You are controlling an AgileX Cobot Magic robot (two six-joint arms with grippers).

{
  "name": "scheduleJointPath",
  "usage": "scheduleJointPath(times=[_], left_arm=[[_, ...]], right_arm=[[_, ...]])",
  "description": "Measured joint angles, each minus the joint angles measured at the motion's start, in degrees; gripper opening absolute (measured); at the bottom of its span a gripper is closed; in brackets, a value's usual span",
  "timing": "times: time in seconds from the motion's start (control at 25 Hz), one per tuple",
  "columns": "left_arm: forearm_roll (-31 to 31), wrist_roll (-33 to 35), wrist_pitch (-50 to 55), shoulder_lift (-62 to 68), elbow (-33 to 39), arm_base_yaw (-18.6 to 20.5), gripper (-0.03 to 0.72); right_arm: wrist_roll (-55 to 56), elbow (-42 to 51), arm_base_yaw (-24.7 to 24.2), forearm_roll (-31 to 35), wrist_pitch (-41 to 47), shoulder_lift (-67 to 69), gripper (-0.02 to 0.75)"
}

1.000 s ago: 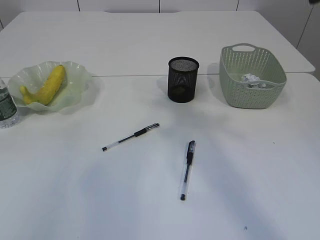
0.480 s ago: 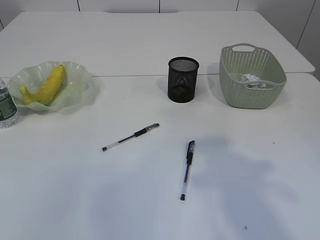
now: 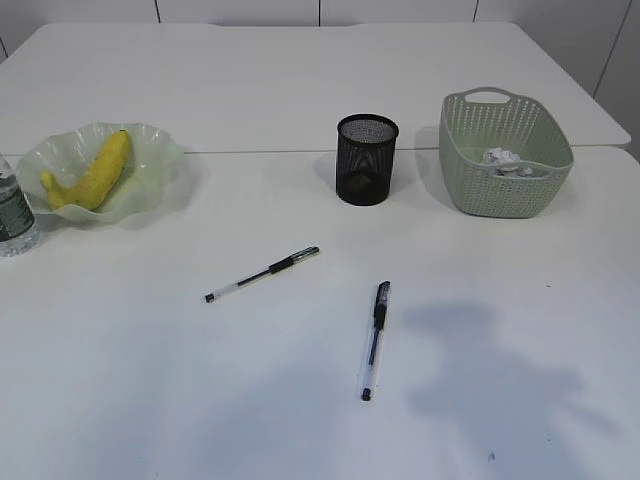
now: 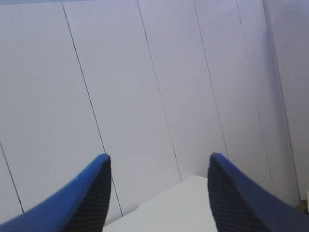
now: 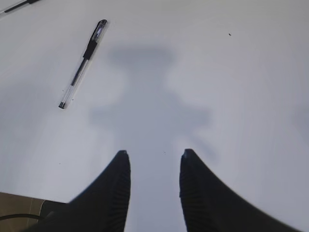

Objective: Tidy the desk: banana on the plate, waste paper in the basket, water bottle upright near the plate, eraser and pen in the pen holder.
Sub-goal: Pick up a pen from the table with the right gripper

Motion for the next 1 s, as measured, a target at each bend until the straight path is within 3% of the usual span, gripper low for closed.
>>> scheduleJointPath(times=[0.16,0.4,0.72,1.0], left_arm=[[0.00,-2.21,0.00,0.00,0.00,0.00,0.443],[0.00,-4.15,0.00,0.00,0.00,0.00,0.443],[-0.10,-4.93,0.00,-0.59,0.00,0.00,0.443],[-0.10,-5.01,0.00,-0.59,0.00,0.00,0.443]], right_arm=[[0.00,-0.02,0.00,2.72,-4.05,1.20,0.263],[1.17,-0.02,0.00,14.76,-11.67,6.69,0.263],[1.39,-0.02,0.00,24.70,-18.83,20.76,0.263],[1.39,-0.75,1.75,27.06,-28.00,27.49,0.263]])
